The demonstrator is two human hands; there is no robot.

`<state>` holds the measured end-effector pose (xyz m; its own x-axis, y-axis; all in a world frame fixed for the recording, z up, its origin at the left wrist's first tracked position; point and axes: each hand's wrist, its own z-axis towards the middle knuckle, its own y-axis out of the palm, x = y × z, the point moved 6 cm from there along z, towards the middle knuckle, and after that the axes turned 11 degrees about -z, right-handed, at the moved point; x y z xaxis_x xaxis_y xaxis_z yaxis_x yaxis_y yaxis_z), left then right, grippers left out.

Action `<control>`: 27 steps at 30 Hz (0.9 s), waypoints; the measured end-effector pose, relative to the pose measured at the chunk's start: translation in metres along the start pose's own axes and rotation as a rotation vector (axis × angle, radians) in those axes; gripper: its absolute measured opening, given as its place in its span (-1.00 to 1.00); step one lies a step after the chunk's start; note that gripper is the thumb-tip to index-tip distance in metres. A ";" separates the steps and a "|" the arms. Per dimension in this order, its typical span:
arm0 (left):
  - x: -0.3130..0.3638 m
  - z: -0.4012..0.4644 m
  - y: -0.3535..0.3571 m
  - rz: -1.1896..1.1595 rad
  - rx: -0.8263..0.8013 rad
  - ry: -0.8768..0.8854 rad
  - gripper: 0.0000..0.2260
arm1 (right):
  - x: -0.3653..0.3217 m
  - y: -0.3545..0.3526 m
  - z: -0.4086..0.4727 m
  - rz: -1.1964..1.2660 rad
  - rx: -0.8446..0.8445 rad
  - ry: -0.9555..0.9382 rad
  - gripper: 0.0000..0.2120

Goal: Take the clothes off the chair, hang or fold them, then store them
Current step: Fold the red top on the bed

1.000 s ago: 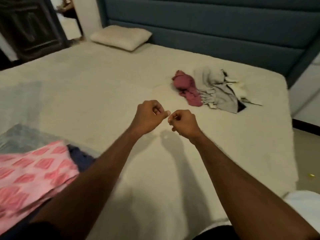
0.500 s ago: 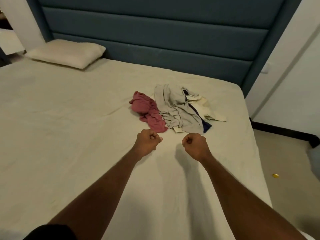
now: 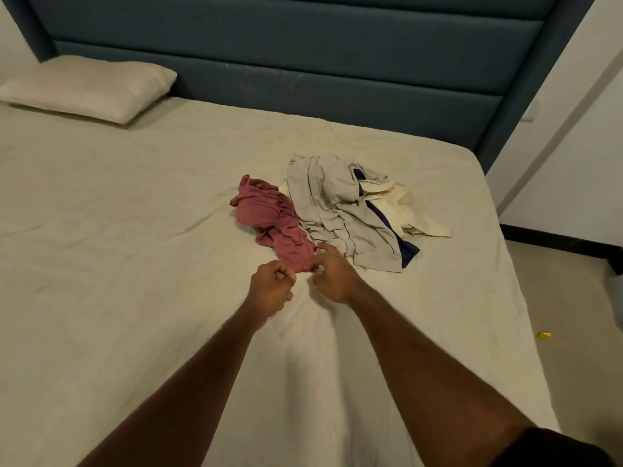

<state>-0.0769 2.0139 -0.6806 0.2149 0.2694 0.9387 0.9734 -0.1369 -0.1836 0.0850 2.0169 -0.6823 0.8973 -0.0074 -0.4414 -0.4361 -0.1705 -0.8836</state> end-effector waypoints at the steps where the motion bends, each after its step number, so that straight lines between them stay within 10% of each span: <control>1: -0.005 0.001 -0.003 -0.016 0.005 -0.008 -0.89 | -0.008 0.014 0.009 -0.028 -0.056 -0.032 -0.64; 6: -0.025 0.001 -0.012 -0.190 0.036 -0.042 -0.84 | -0.020 0.021 0.018 0.006 0.086 0.120 -0.85; 10: -0.032 -0.002 -0.010 -0.414 0.039 -0.117 -0.62 | -0.019 0.031 -0.031 0.090 -0.115 0.073 -0.91; 18: -0.032 -0.037 0.008 -0.387 0.013 -0.089 -0.69 | 0.022 0.044 -0.191 -0.116 -0.133 -0.090 -0.68; 27: -0.078 -0.180 0.069 0.287 -0.617 0.186 -0.76 | 0.063 0.042 -0.284 0.579 0.291 0.180 -0.77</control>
<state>-0.0411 1.8120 -0.7142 0.3862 -0.0182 0.9222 0.6456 -0.7087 -0.2844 0.1425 1.7294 -0.7028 0.4995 -0.1858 -0.8461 -0.8286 0.1827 -0.5292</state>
